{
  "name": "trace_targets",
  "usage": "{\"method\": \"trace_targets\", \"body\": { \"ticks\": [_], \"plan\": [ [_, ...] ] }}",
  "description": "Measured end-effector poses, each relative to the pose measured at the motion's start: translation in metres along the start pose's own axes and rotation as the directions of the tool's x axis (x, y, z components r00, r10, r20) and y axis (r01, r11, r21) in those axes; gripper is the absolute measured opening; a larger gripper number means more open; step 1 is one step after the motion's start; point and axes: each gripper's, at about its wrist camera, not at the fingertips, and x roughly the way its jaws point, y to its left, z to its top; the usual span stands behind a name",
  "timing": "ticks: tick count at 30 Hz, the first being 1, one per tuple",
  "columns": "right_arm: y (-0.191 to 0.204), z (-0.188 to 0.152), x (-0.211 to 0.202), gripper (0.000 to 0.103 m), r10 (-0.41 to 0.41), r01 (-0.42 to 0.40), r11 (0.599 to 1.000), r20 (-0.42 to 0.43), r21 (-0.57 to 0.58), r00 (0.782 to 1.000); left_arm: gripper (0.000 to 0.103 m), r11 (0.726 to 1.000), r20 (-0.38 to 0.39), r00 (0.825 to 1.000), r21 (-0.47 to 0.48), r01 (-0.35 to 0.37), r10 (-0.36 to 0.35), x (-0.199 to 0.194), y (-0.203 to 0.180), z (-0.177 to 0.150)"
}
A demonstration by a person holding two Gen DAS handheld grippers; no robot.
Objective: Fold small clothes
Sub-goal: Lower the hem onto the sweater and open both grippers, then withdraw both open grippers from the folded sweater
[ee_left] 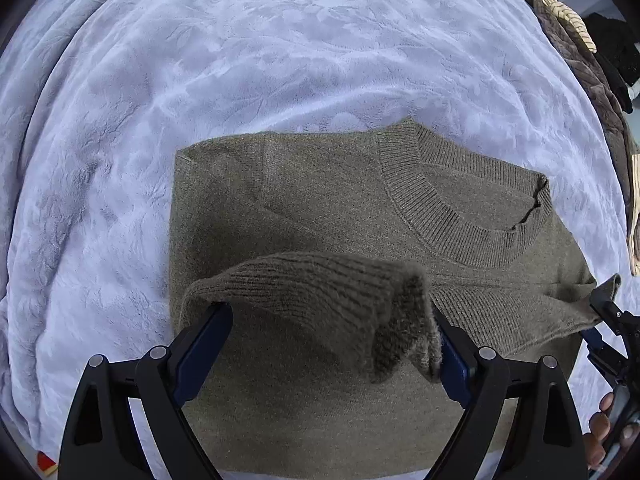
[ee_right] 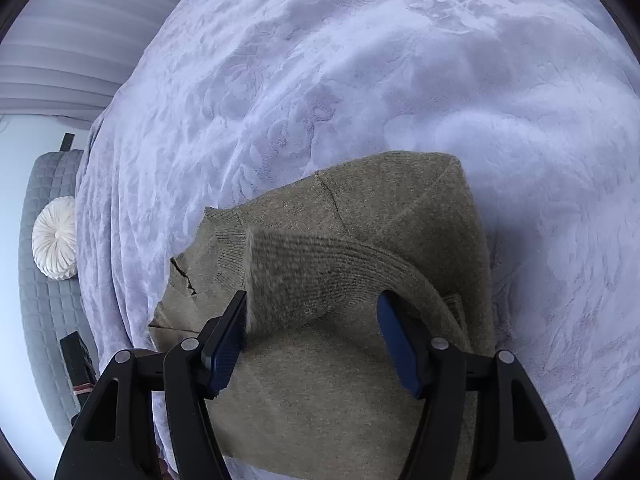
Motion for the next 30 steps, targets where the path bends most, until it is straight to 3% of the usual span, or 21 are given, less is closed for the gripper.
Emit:
{"method": "trace_targets", "body": {
  "ticks": [9, 13, 18, 21, 25, 30],
  "plan": [
    [-0.012, 0.000, -0.014, 0.069, 0.042, -0.043, 0.999, 0.032, 0.029, 0.999, 0.093, 0.991, 0.029, 0.997, -0.111, 0.077, -0.074, -0.012, 0.044, 0.002],
    [-0.011, -0.004, -0.028, 0.069, 0.098, -0.100, 0.995, 0.068, 0.019, 0.993, 0.093, 0.974, 0.085, 0.983, -0.144, 0.173, -0.162, -0.032, 0.056, -0.008],
    [-0.010, -0.007, -0.037, 0.069, 0.117, -0.118, 0.993, 0.085, 0.011, 0.989, 0.093, 0.955, 0.109, 0.974, -0.203, 0.216, -0.197, -0.043, 0.079, -0.016],
    [0.000, -0.011, -0.037, 0.069, 0.089, -0.086, 0.995, 0.079, -0.052, 0.993, 0.093, 0.954, 0.134, 0.969, -0.189, 0.231, -0.208, -0.052, 0.080, -0.028],
    [0.023, -0.020, -0.032, 0.069, 0.020, -0.005, 0.980, 0.072, -0.199, 0.997, 0.093, 0.975, 0.117, 0.980, -0.134, 0.175, -0.160, -0.052, 0.068, -0.041],
    [0.057, -0.030, -0.010, 0.069, -0.097, 0.116, 0.904, 0.066, -0.411, 0.993, 0.093, 0.988, 0.072, 0.985, 0.013, 0.157, -0.157, -0.038, 0.029, -0.043]
  ]
}}
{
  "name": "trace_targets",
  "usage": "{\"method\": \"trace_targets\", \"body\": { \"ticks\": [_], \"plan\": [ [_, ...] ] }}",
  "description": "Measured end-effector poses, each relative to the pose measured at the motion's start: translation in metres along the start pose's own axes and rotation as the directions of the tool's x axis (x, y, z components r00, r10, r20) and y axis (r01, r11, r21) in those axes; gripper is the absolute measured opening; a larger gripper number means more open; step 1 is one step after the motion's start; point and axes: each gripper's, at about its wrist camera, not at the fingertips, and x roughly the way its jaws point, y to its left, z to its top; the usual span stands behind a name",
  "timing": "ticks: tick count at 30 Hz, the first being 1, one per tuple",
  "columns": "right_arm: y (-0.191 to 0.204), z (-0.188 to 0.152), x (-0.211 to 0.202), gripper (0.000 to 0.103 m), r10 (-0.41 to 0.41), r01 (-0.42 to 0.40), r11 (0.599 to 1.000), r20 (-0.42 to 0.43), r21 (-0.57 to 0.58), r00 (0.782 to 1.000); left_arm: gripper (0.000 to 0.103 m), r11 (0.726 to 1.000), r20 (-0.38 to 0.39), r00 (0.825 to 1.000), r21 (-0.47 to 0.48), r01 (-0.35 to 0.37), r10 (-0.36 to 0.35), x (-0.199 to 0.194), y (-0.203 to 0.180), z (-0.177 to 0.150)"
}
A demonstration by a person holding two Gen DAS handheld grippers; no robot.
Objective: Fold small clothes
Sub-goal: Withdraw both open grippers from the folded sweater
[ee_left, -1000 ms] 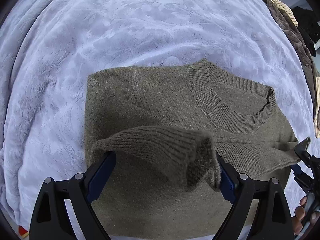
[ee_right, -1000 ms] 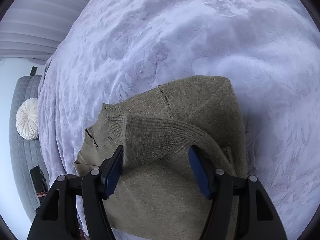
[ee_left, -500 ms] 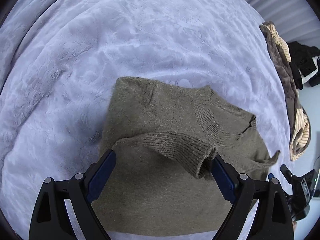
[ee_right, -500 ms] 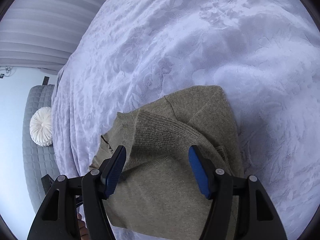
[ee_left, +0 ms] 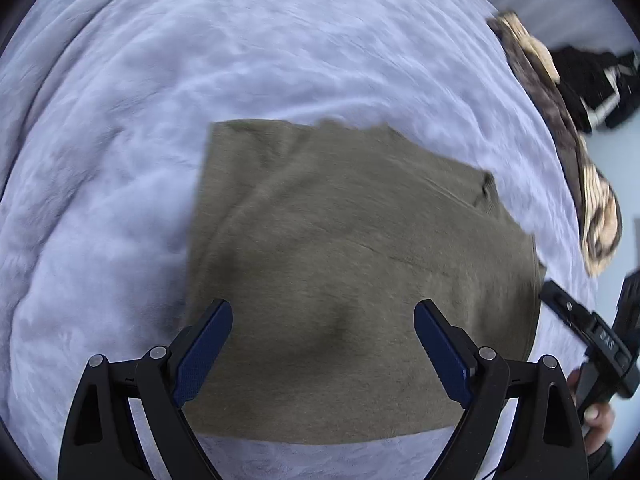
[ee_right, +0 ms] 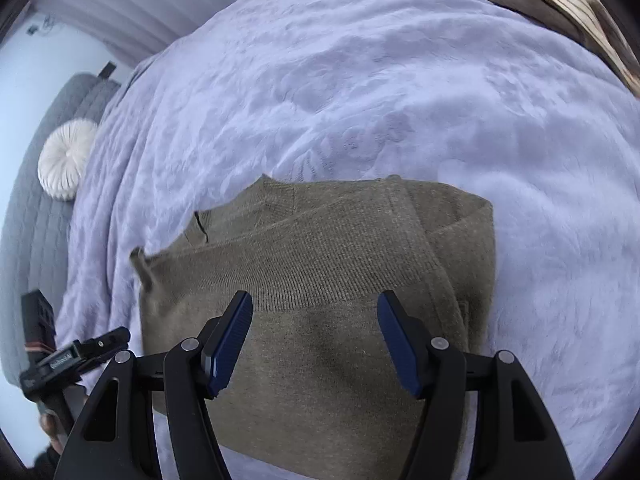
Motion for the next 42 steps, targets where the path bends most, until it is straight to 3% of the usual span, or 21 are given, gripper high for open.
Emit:
{"method": "trace_targets", "body": {
  "ticks": [5, 7, 9, 12, 15, 19, 24, 28, 30, 32, 33, 35, 37, 40, 42],
  "plan": [
    [0.017, 0.008, 0.032, 0.068, -0.163, 0.157, 0.974, -0.027, -0.166, 0.986, 0.093, 0.988, 0.015, 0.995, 0.119, -0.100, 0.099, 0.035, -0.034, 0.027],
    [0.006, 0.010, 0.046, 0.068, -0.217, 0.206, 0.966, -0.054, -0.159, 0.975, 0.093, 0.979, 0.017, 0.986, 0.124, -0.164, 0.163, 0.053, -0.034, 0.035],
    [-0.013, 0.010, 0.057, 0.068, -0.262, 0.253, 0.962, -0.087, -0.102, 0.961, 0.093, 0.972, -0.030, 0.979, 0.124, -0.197, 0.202, 0.074, -0.028, 0.036],
    [-0.032, 0.006, 0.048, 0.068, -0.228, 0.228, 0.974, -0.084, -0.017, 0.970, 0.093, 0.963, -0.026, 0.974, 0.158, -0.217, 0.224, 0.076, -0.027, 0.030],
    [-0.021, -0.004, 0.020, 0.068, -0.219, 0.218, 0.975, -0.021, -0.049, 0.975, 0.093, 0.968, 0.001, 0.978, 0.144, -0.207, 0.209, 0.058, -0.027, 0.021],
    [-0.001, -0.035, 0.001, 0.068, -0.158, 0.154, 0.981, -0.024, -0.119, 0.987, 0.093, 0.971, 0.011, 0.982, 0.148, -0.187, 0.188, 0.041, -0.026, -0.006],
    [0.015, -0.082, 0.022, 0.068, -0.211, 0.177, 0.956, -0.126, -0.234, 0.969, 0.093, 0.945, -0.039, 0.963, 0.209, -0.252, 0.265, 0.053, -0.019, -0.056],
    [-0.029, -0.115, 0.032, 0.068, -0.239, 0.211, 0.968, -0.247, -0.134, 0.939, 0.093, 0.930, -0.119, 0.938, 0.220, -0.294, 0.325, 0.062, 0.015, -0.096],
    [-0.051, -0.127, 0.020, 0.068, -0.226, 0.215, 0.974, -0.242, -0.073, 0.944, 0.093, 0.936, -0.141, 0.938, 0.205, -0.286, 0.318, 0.060, 0.031, -0.113],
    [-0.059, -0.134, 0.008, 0.068, -0.241, 0.233, 0.971, -0.240, -0.062, 0.940, 0.093, 0.930, -0.144, 0.926, 0.181, -0.321, 0.348, 0.052, 0.044, -0.126],
    [-0.061, -0.139, 0.001, 0.069, -0.286, 0.275, 0.958, -0.236, -0.079, 0.929, 0.093, 0.938, -0.156, 0.930, 0.148, -0.312, 0.334, 0.046, 0.053, -0.133],
    [-0.066, -0.148, -0.012, 0.069, -0.353, 0.340, 0.935, -0.232, -0.098, 0.906, 0.093, 0.929, -0.148, 0.917, 0.098, -0.358, 0.369, 0.030, 0.069, -0.147],
    [-0.069, -0.154, -0.037, 0.069, -0.332, 0.325, 0.943, -0.197, -0.071, 0.922, 0.093, 0.950, -0.123, 0.942, 0.040, -0.309, 0.311, 0.007, 0.083, -0.158],
    [-0.069, -0.157, -0.084, 0.069, -0.311, 0.308, 0.951, -0.116, -0.042, 0.943, 0.093, 0.981, -0.094, 0.981, -0.077, -0.178, 0.170, -0.023, 0.113, -0.171],
    [-0.065, -0.154, -0.112, 0.069, -0.302, 0.301, 0.953, -0.067, -0.031, 0.951, 0.093, 0.986, -0.089, 0.992, -0.136, -0.099, 0.088, -0.029, 0.130, -0.173]
  ]
}}
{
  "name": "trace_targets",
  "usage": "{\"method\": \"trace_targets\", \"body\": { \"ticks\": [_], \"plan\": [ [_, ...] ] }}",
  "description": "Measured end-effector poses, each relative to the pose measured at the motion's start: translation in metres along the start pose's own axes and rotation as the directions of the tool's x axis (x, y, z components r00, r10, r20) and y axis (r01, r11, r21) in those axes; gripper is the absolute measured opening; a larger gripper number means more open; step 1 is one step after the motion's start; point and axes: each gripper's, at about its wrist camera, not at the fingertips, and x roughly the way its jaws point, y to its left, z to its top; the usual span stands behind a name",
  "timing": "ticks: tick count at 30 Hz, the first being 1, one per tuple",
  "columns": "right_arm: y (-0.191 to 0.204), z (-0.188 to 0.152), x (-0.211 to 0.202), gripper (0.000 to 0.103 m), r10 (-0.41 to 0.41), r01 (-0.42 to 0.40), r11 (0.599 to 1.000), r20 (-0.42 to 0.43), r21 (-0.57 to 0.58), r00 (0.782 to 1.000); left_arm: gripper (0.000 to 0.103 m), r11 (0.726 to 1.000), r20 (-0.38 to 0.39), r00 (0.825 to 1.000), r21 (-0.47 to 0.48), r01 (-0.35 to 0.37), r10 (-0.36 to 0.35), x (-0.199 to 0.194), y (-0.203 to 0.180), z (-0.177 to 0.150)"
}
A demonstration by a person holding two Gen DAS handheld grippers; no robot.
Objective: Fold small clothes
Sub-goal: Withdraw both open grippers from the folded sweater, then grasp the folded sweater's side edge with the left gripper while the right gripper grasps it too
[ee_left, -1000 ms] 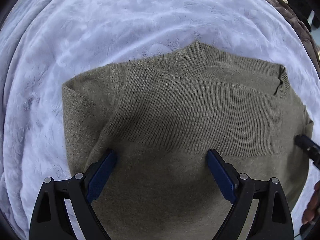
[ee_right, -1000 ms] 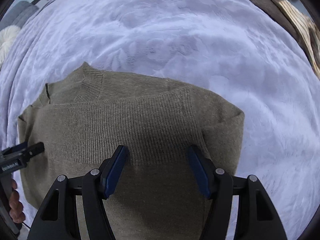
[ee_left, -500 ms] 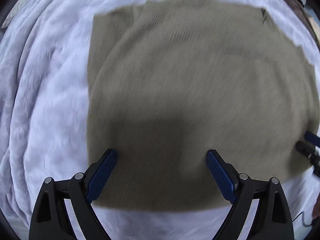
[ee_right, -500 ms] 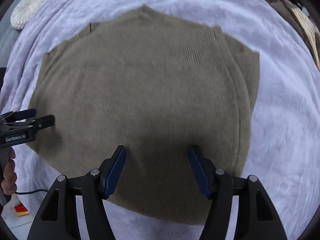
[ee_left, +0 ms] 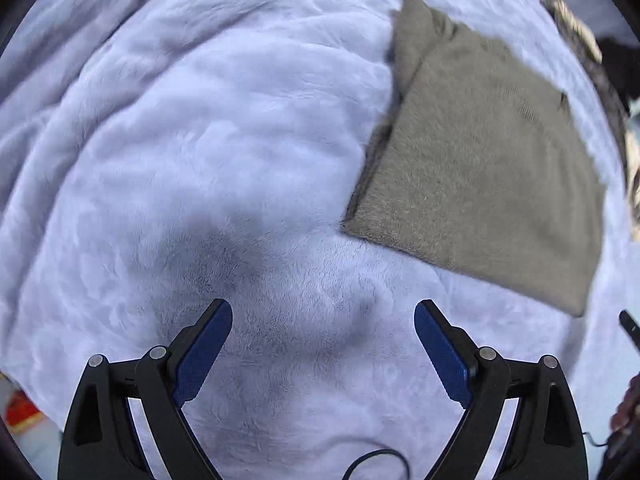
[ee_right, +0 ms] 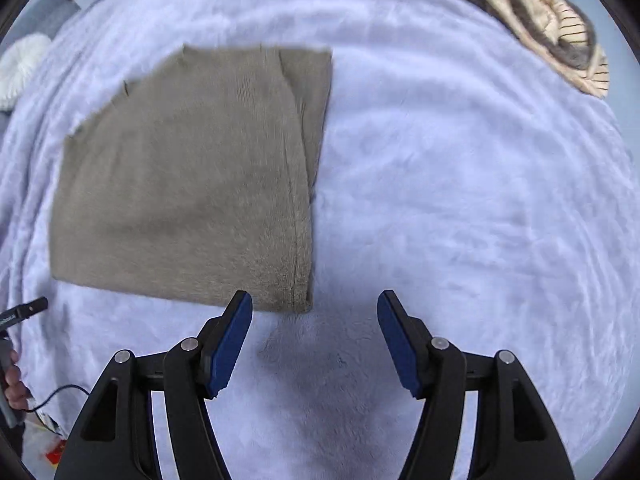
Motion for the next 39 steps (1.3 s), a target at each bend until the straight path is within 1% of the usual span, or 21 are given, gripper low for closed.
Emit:
{"method": "trace_targets", "body": {
  "ticks": [4, 5, 7, 10, 11, 12, 14, 16, 17, 19, 20, 21, 22, 23, 24, 26, 30, 33, 35, 38, 39],
  "plan": [
    [0.018, 0.020, -0.057, 0.069, 0.022, -0.021, 1.000, 0.095, -0.011, 0.995, 0.093, 0.989, 0.014, 0.990, -0.045, 0.139, -0.139, 0.009, 0.017, 0.011],
    [0.037, 0.035, -0.068, 0.069, 0.021, -0.018, 0.999, 0.117, -0.028, 0.993, 0.093, 0.981, 0.010, 0.982, -0.039, 0.188, -0.188, 0.015, 0.013, 0.017],
    [0.067, 0.043, -0.093, 0.069, 0.020, -0.006, 0.996, 0.156, -0.085, 0.987, 0.093, 0.960, -0.002, 0.960, -0.004, 0.279, -0.279, 0.033, 0.001, 0.032],
    [0.117, 0.045, -0.114, 0.073, 0.047, -0.014, 0.983, 0.179, -0.183, 0.983, 0.093, 0.945, -0.017, 0.945, 0.011, 0.327, -0.327, 0.067, -0.007, 0.043],
    [0.128, 0.045, -0.116, 0.074, 0.057, -0.018, 0.977, 0.180, -0.211, 0.982, 0.096, 0.934, -0.001, 0.934, -0.002, 0.357, -0.357, 0.074, -0.001, 0.049],
    [0.144, 0.045, -0.115, 0.075, 0.065, -0.021, 0.970, 0.176, -0.241, 0.982, 0.102, 0.908, 0.023, 0.908, -0.022, 0.419, -0.418, 0.079, 0.007, 0.059],
    [0.175, 0.049, -0.098, 0.075, 0.088, -0.046, 0.958, 0.138, -0.283, 0.987, 0.102, 0.860, 0.064, 0.861, -0.059, 0.507, -0.504, 0.080, 0.006, 0.069],
    [0.202, 0.055, -0.070, 0.075, 0.112, -0.083, 0.951, 0.083, -0.297, 0.990, 0.102, 0.833, 0.067, 0.834, -0.048, 0.551, -0.548, 0.080, -0.002, 0.075],
    [0.218, 0.062, -0.052, 0.075, 0.116, -0.093, 0.948, 0.058, -0.304, 0.992, 0.102, 0.833, 0.064, 0.833, -0.023, 0.553, -0.550, 0.080, -0.010, 0.076],
    [0.247, 0.075, -0.017, 0.075, 0.119, -0.108, 0.940, 0.014, -0.324, 0.993, 0.102, 0.848, 0.054, 0.846, 0.023, 0.530, -0.530, 0.082, -0.019, 0.078],
    [0.263, 0.084, 0.001, 0.075, 0.118, -0.118, 0.937, -0.019, -0.330, 0.993, 0.096, 0.850, 0.053, 0.848, 0.027, 0.526, -0.527, 0.085, -0.020, 0.081],
    [0.275, 0.091, 0.017, 0.075, 0.108, -0.116, 0.939, -0.042, -0.324, 0.993, 0.078, 0.852, 0.058, 0.850, 0.021, 0.523, -0.523, 0.085, -0.017, 0.084],
    [0.290, 0.102, 0.037, 0.075, 0.100, -0.118, 0.944, -0.076, -0.307, 0.992, 0.065, 0.851, 0.060, 0.849, 0.011, 0.525, -0.525, 0.087, -0.014, 0.089],
    [0.303, 0.111, 0.052, 0.075, 0.102, -0.128, 0.948, -0.103, -0.293, 0.989, 0.046, 0.839, 0.053, 0.838, -0.013, 0.544, -0.542, 0.090, -0.007, 0.092],
    [0.314, 0.119, 0.065, 0.075, 0.101, -0.131, 0.951, -0.118, -0.281, 0.988, 0.039, 0.823, 0.041, 0.823, -0.032, 0.568, -0.566, 0.094, -0.004, 0.097],
    [0.343, 0.138, 0.092, 0.075, 0.097, -0.132, 0.956, -0.142, -0.263, 0.985, 0.038, 0.815, 0.028, 0.816, -0.033, 0.579, -0.578, 0.094, 0.002, 0.094],
    [0.398, 0.166, 0.139, 0.075, 0.050, -0.101, 0.962, -0.197, -0.255, 0.979, 0.037, 0.845, 0.032, 0.845, 0.058, 0.531, -0.534, 0.086, -0.007, 0.091],
    [0.432, 0.175, 0.170, 0.075, -0.030, -0.028, 0.967, -0.223, -0.252, 0.974, 0.032, 0.843, 0.036, 0.842, 0.059, 0.535, -0.538, 0.086, -0.008, 0.091],
    [0.445, 0.175, 0.188, 0.075, -0.063, -0.001, 0.967, -0.246, -0.253, 0.967, 0.032, 0.841, 0.041, 0.840, 0.056, 0.538, -0.541, 0.088, -0.012, 0.092],
    [0.460, 0.165, 0.220, 0.078, -0.231, 0.137, 0.932, -0.260, -0.335, 0.937, 0.032, 0.847, 0.045, 0.847, 0.069, 0.527, -0.530, 0.086, -0.013, 0.090],
    [0.462, 0.161, 0.223, 0.067, -0.254, 0.157, 0.922, -0.248, -0.353, 0.935, 0.032, 0.855, 0.046, 0.856, 0.087, 0.511, -0.516, 0.084, -0.013, 0.088]
  ]
}}
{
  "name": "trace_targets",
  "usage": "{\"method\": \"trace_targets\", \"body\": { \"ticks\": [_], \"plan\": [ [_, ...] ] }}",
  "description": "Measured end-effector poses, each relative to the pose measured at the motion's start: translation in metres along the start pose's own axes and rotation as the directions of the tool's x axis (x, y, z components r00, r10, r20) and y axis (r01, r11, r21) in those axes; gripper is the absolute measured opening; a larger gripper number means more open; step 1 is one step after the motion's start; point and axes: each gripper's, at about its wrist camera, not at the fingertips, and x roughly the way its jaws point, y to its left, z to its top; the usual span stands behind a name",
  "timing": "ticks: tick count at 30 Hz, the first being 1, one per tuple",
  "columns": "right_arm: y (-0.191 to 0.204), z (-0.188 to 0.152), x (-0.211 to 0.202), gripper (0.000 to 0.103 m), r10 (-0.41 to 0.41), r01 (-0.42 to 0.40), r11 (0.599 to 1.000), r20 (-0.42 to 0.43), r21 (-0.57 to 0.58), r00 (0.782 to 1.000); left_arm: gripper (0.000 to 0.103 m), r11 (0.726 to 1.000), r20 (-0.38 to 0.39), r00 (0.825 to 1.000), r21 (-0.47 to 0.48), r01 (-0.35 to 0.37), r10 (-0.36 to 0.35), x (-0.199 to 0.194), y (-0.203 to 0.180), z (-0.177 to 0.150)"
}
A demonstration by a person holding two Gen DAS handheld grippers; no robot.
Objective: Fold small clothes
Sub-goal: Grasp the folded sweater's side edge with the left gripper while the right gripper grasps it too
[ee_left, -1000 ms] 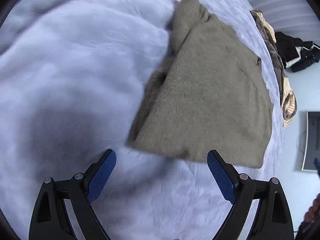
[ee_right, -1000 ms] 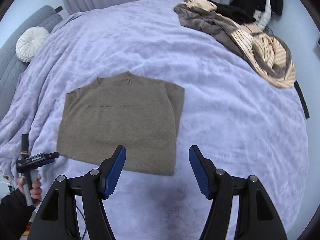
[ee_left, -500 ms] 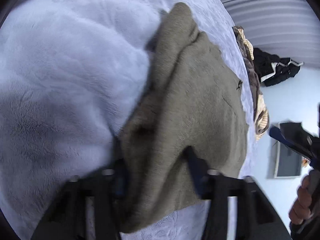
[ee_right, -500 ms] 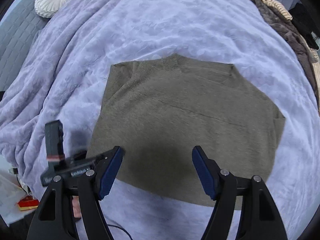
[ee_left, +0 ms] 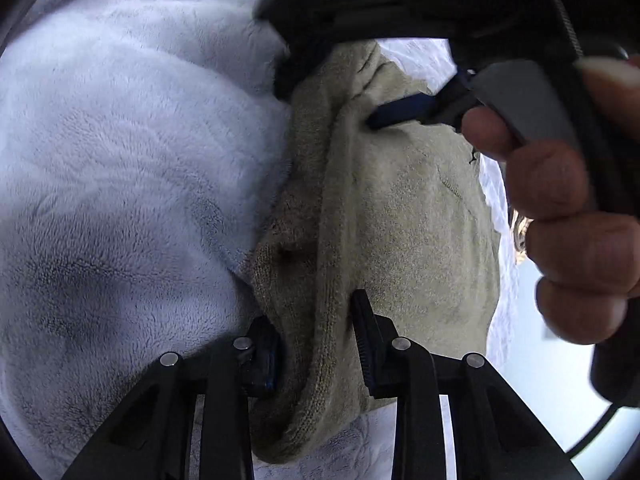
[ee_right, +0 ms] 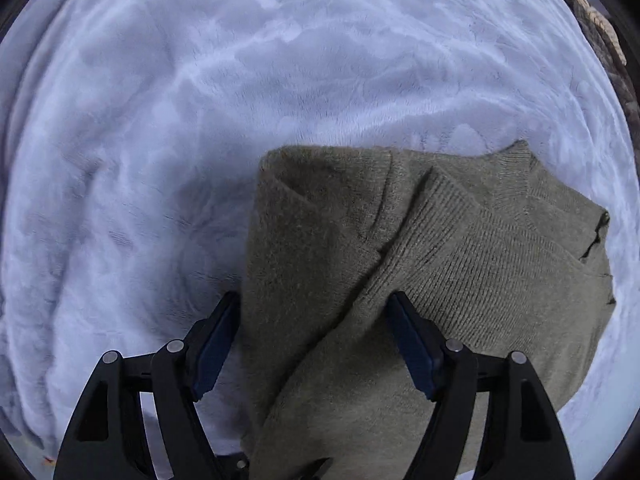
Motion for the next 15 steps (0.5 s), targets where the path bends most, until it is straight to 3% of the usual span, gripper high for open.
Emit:
{"method": "trace_targets", "body": {
  "ticks": [1, 2, 4, 5, 6, 10, 13, 15],
  "plan": [
    [0.002, -0.003, -0.002, 0.036, -0.021, 0.022, 1.000, 0.020, -0.011, 1.000, 0.032, 1.000, -0.001, 1.000, 0.016, -0.016, 0.016, -0.003, -0.001, -0.001],
    [0.000, -0.006, -0.006, 0.027, -0.015, 0.016, 1.000, 0.032, -0.016, 0.999, 0.037, 0.999, -0.002, 1.000, 0.024, -0.029, 0.029, -0.007, -0.002, -0.003],
    [-0.014, -0.010, -0.016, 0.020, 0.064, -0.064, 0.998, 0.046, -0.005, 0.997, 0.068, 1.000, 0.012, 1.000, 0.004, -0.019, 0.018, -0.019, 0.005, -0.007],
    [-0.021, -0.011, -0.020, 0.019, 0.102, -0.102, 0.995, 0.051, 0.003, 0.993, 0.090, 1.000, 0.033, 0.999, -0.012, 0.010, -0.010, -0.028, 0.010, -0.011],
    [-0.030, -0.013, -0.025, 0.019, 0.154, -0.156, 0.988, 0.058, 0.016, 0.986, 0.096, 0.999, 0.053, 0.997, -0.019, 0.050, -0.049, -0.035, 0.014, -0.014],
    [-0.053, -0.023, -0.039, 0.018, 0.275, -0.279, 0.960, 0.084, 0.033, 0.958, 0.096, 0.998, 0.017, 1.000, 0.068, -0.004, 0.003, -0.030, 0.005, -0.012],
    [-0.066, -0.033, -0.049, 0.018, 0.328, -0.333, 0.942, 0.105, 0.031, 0.939, 0.096, 0.995, -0.002, 1.000, 0.097, -0.028, 0.029, -0.016, -0.007, -0.001],
    [-0.071, -0.038, -0.051, 0.018, 0.331, -0.335, 0.942, 0.112, 0.022, 0.937, 0.096, 0.988, -0.015, 0.995, 0.121, -0.094, 0.096, -0.006, -0.018, 0.011]
  ]
}}
